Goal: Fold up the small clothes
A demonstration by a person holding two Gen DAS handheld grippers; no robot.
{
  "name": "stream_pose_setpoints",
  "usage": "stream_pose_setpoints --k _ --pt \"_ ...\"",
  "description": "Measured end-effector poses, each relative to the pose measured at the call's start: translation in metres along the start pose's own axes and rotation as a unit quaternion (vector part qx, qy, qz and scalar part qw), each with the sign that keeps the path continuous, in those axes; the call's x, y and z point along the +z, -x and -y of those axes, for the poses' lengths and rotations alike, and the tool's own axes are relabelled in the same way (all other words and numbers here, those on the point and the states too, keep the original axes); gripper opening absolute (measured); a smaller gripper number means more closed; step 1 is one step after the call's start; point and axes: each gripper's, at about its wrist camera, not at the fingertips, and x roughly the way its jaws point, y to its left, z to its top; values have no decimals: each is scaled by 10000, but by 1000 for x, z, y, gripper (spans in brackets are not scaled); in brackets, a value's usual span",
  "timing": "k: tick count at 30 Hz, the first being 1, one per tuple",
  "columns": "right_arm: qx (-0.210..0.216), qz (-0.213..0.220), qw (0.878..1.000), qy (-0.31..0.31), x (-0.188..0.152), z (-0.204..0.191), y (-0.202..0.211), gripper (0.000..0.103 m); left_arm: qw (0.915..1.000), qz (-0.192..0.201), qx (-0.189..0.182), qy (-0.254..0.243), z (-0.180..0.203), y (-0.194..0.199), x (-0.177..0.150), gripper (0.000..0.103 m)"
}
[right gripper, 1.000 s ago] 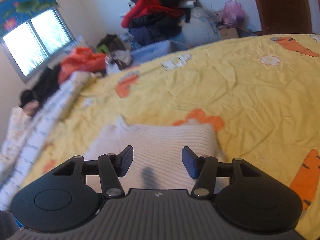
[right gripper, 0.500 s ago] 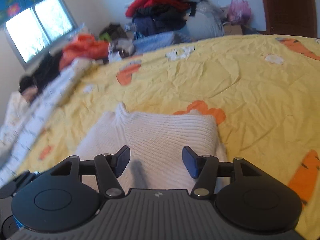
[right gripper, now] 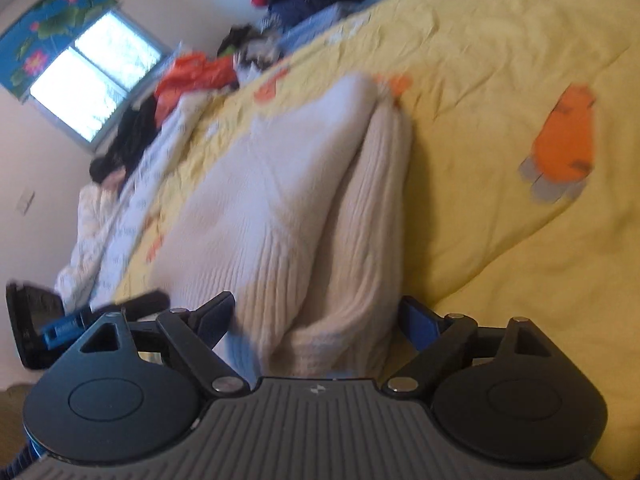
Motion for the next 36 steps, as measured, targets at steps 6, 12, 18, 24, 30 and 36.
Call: stream_pose_setpoints --k 6,12,18,24,30,36 --pt "-73 39 9987 506 -3 -17 1 59 9997 24 201 -118 17 10 4 47" --pt "390 191 9966 702 -15 -34 42 57 9974 -14 107 -719 35 46 -14 44" --pt "265 90 9990 340 -45 -8 39 65 9972 -112 224 -699 14 37 -44 70" --pt "455 589 9972 -85 -49 -1 77 70 9900 565 583 -1152 21 92 -49 84" --pt "853 597 9935 -460 -63 8 94 73 9928 375 440 -1046 23 85 -65 84" --pt "668 120 9948 -754 -64 8 48 66 9999 32 86 -57 7 46 -55 80"
